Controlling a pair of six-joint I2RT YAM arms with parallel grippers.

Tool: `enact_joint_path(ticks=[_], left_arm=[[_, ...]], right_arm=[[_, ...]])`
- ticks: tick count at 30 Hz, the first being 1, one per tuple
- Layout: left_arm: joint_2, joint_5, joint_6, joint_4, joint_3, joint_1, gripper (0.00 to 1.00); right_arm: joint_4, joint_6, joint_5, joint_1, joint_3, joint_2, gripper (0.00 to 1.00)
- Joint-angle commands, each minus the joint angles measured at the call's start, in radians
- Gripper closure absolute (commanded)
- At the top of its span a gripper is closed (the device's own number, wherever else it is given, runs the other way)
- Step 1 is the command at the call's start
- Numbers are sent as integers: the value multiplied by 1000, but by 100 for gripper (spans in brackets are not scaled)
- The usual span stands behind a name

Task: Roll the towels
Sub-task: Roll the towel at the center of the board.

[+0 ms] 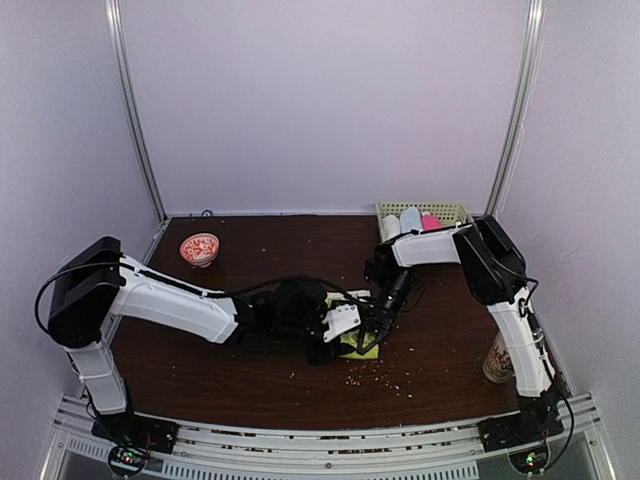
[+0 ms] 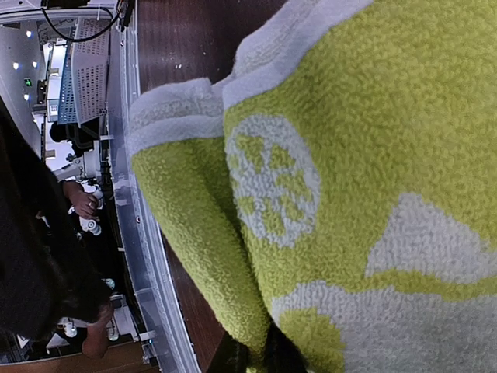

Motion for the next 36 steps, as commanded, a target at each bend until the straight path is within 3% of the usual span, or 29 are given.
enact_joint_path(ticks=[1, 9, 17, 21, 23, 25, 27, 31, 36], left_arm=[[76, -124, 128, -102, 80, 8, 57], [175, -127, 79, -179, 154, 32, 72], [228, 77, -63, -215, 138, 124, 89], [236, 106, -84, -223, 129, 134, 89], [206, 85, -86, -205, 113, 128, 80], [126, 36, -56, -118, 47, 110, 68], [27, -12, -13, -10, -37, 88, 62], [-32, -135, 99, -28, -35, 33, 64], [-8, -112, 199, -129, 17, -1, 72]], right_arm=[[-15, -7, 71, -5, -2, 32, 100], [-11, -19, 70, -6, -19, 31, 100], [-41, -7, 41, -14, -2, 47, 100], [-26, 32, 48, -23, -2, 53, 100], [-29, 40, 55, -25, -1, 61, 100], [-36, 36, 54, -24, -1, 67, 100], [-37, 37, 53, -24, -1, 70, 100], [-38, 38, 52, -25, 5, 72, 100], [-42, 37, 47, -25, 7, 73, 100]])
